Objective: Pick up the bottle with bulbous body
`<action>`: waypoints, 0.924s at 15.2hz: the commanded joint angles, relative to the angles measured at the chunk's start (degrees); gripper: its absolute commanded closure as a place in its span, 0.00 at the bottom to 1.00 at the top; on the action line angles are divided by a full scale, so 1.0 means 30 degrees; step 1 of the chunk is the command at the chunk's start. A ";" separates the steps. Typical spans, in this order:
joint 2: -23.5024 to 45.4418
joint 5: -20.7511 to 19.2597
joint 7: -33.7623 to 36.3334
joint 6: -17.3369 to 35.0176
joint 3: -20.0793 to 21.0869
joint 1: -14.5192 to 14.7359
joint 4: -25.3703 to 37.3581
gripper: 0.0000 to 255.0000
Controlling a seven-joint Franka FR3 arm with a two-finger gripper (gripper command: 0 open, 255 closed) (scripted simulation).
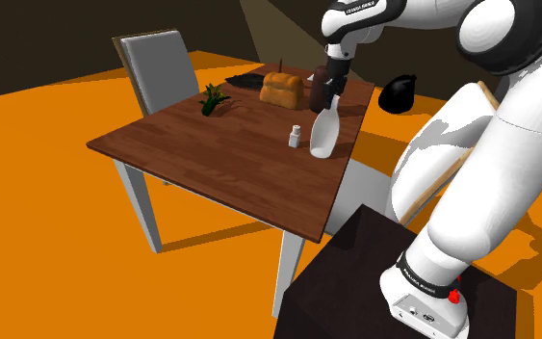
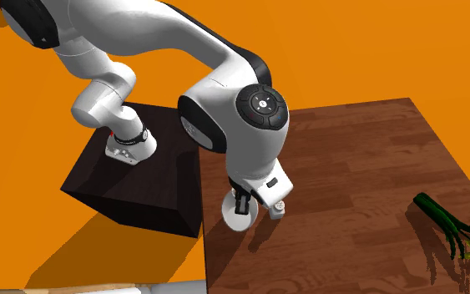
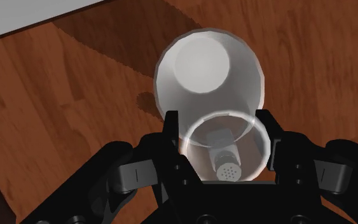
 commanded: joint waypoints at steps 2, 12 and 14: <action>0.0012 0.0007 -0.0002 0.0022 0.0002 0.0000 -0.0014 1.00; -0.0104 -0.0034 0.0016 -0.0959 0.0004 0.0008 0.0858 1.00; -0.0132 -0.0043 0.0015 -0.1466 0.0002 0.0008 0.1338 1.00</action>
